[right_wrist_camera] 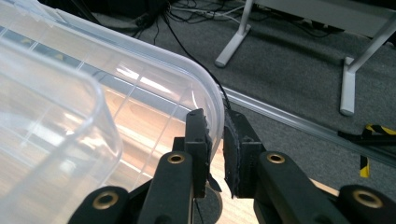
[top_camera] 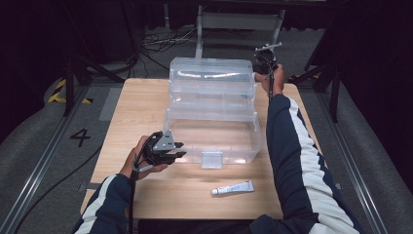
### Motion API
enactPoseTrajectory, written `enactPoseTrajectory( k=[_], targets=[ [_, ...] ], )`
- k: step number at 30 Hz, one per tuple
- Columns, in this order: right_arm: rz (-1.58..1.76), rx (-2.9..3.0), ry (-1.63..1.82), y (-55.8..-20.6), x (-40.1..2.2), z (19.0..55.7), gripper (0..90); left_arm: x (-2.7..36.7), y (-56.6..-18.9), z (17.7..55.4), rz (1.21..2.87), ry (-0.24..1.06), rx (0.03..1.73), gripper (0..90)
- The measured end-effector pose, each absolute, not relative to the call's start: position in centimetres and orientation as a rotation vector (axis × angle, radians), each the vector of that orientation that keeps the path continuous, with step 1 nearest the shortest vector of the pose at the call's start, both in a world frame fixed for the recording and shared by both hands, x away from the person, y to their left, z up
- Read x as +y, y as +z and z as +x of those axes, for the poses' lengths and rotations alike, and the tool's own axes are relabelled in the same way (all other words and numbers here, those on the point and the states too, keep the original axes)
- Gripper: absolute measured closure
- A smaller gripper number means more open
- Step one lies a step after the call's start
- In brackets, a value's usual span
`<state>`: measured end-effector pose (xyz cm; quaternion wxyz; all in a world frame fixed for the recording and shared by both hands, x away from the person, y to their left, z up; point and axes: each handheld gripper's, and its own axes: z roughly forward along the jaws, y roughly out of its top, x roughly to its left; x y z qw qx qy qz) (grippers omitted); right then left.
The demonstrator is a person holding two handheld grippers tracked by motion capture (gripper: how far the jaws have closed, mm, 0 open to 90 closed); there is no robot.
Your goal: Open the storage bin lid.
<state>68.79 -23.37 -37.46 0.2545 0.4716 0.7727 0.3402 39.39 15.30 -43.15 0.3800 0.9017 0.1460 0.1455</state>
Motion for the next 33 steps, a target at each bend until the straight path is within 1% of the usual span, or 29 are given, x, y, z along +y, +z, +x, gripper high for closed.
enactPoseTrajectory(
  k=[7,20,33],
  targets=[
    [1.320,2.117,0.915,-38.4,-23.8,68.9,80.7,15.4,-43.2,39.4,2.298,0.364,0.358,67.0],
    [1.333,2.108,0.927,-38.5,-24.0,68.8,80.2,15.4,-43.2,39.4,2.295,0.363,0.363,66.7],
    [1.291,2.114,0.919,-37.1,-24.3,67.9,79.6,15.4,-43.2,39.4,2.293,0.364,0.366,66.5]
  ],
)
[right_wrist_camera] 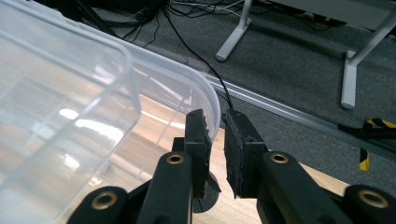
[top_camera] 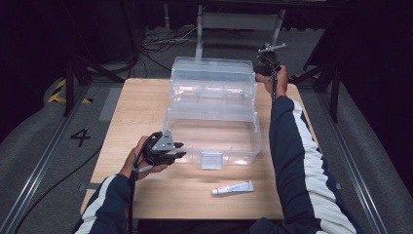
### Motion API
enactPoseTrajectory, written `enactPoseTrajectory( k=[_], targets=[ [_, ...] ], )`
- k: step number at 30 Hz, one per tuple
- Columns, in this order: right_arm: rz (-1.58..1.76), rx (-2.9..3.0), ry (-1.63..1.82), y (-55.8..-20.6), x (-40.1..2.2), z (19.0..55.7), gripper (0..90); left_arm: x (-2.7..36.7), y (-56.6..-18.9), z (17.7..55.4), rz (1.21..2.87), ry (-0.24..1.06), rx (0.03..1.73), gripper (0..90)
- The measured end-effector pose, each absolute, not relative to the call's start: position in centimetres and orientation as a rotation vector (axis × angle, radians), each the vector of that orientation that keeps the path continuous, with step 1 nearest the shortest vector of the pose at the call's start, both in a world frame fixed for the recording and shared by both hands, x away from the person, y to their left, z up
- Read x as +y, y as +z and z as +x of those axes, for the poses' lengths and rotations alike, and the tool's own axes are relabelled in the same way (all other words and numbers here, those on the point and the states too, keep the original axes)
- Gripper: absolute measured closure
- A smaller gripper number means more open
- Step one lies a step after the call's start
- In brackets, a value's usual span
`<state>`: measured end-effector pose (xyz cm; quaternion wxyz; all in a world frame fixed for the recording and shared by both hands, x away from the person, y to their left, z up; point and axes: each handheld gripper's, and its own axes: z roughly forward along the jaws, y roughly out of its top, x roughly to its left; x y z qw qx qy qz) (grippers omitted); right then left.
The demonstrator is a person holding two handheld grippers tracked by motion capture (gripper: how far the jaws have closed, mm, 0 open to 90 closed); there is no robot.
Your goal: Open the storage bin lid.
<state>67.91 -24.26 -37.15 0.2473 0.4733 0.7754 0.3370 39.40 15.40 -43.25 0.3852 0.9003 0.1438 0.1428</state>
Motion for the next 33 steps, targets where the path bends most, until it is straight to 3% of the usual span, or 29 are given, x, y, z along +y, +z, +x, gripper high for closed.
enactPoseTrajectory(
  k=[33],
  targets=[
    [1.052,2.149,1.005,-32.1,-26.6,59.2,76.9,15.4,-43.3,39.4,2.291,0.368,0.364,66.5]
  ],
)
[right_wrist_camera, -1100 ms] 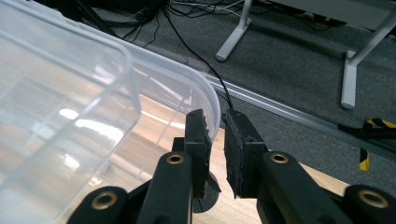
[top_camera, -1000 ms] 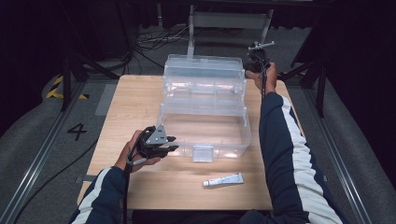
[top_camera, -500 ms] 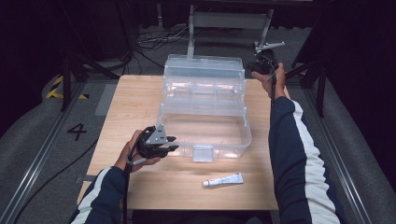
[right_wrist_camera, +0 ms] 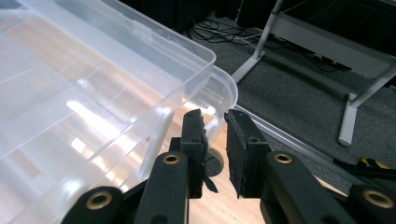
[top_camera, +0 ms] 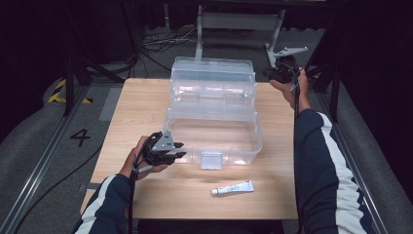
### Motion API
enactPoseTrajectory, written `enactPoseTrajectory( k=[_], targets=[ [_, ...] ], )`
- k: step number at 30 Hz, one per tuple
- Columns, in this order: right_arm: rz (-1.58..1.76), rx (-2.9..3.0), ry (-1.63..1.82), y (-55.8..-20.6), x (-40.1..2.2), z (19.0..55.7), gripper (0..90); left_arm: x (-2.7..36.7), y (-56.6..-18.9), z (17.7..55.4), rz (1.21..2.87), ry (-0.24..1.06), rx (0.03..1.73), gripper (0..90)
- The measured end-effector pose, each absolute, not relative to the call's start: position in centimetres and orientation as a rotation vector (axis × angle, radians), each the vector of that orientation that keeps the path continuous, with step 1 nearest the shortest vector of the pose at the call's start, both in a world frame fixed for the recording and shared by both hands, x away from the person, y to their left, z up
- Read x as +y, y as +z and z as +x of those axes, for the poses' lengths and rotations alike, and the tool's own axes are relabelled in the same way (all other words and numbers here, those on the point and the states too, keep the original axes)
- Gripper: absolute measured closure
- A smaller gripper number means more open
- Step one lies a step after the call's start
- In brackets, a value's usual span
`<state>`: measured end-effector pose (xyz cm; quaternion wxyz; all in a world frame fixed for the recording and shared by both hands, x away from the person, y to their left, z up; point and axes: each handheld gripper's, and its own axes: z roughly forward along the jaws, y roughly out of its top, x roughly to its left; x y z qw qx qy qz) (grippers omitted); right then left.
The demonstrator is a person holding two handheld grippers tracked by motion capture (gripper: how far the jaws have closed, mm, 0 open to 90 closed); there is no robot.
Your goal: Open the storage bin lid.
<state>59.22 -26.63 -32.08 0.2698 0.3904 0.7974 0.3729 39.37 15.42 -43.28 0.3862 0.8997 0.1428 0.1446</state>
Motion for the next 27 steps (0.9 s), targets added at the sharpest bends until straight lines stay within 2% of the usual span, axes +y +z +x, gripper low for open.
enactPoseTrajectory(
  k=[9,27],
  targets=[
    [1.012,2.162,1.034,-32.0,-27.2,56.7,74.3,15.4,-43.3,39.3,2.289,0.376,0.370,66.1],
    [0.887,2.199,1.063,-31.0,-27.5,50.9,59.9,15.3,-43.3,39.2,2.288,0.380,0.385,65.2]
  ],
)
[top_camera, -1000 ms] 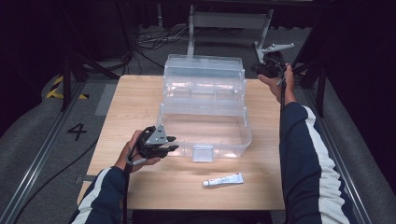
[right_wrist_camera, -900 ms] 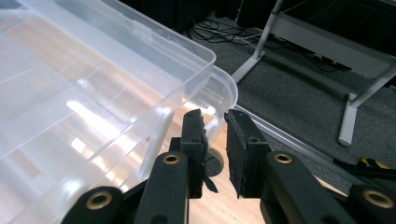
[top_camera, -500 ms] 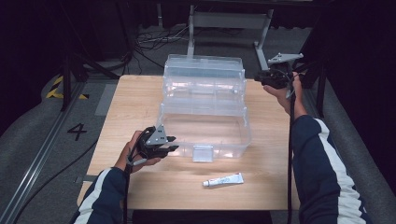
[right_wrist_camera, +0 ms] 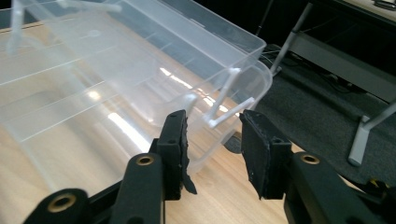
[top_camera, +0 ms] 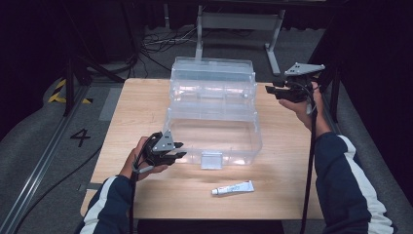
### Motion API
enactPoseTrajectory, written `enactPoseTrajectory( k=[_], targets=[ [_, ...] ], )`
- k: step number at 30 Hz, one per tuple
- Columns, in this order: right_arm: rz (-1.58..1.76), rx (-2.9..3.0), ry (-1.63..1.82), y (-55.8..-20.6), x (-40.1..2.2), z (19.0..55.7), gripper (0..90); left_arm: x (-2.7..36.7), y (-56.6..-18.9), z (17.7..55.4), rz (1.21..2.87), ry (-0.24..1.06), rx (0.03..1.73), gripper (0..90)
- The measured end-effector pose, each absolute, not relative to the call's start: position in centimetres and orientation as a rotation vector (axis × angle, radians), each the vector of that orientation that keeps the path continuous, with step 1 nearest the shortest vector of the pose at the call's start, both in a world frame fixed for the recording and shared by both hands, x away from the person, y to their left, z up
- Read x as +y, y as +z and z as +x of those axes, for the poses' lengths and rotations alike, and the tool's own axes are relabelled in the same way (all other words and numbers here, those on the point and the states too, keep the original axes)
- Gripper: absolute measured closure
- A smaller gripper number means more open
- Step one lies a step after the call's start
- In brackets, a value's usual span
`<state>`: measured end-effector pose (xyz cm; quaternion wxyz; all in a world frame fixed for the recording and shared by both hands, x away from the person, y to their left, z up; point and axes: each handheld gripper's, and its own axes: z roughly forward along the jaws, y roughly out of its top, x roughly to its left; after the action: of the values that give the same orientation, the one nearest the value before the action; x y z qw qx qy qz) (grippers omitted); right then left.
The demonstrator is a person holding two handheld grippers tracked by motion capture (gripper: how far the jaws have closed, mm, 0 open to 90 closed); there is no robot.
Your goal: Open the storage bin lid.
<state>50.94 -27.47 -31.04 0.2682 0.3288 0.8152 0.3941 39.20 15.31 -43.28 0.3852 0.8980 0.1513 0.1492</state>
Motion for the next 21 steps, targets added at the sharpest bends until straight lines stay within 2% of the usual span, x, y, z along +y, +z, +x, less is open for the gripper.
enactPoseTrajectory(
  k=[21],
  targets=[
    [0.757,2.299,1.078,-32.5,-27.6,44.9,48.5,15.3,-43.3,39.1,2.280,0.396,0.392,64.3]
  ],
)
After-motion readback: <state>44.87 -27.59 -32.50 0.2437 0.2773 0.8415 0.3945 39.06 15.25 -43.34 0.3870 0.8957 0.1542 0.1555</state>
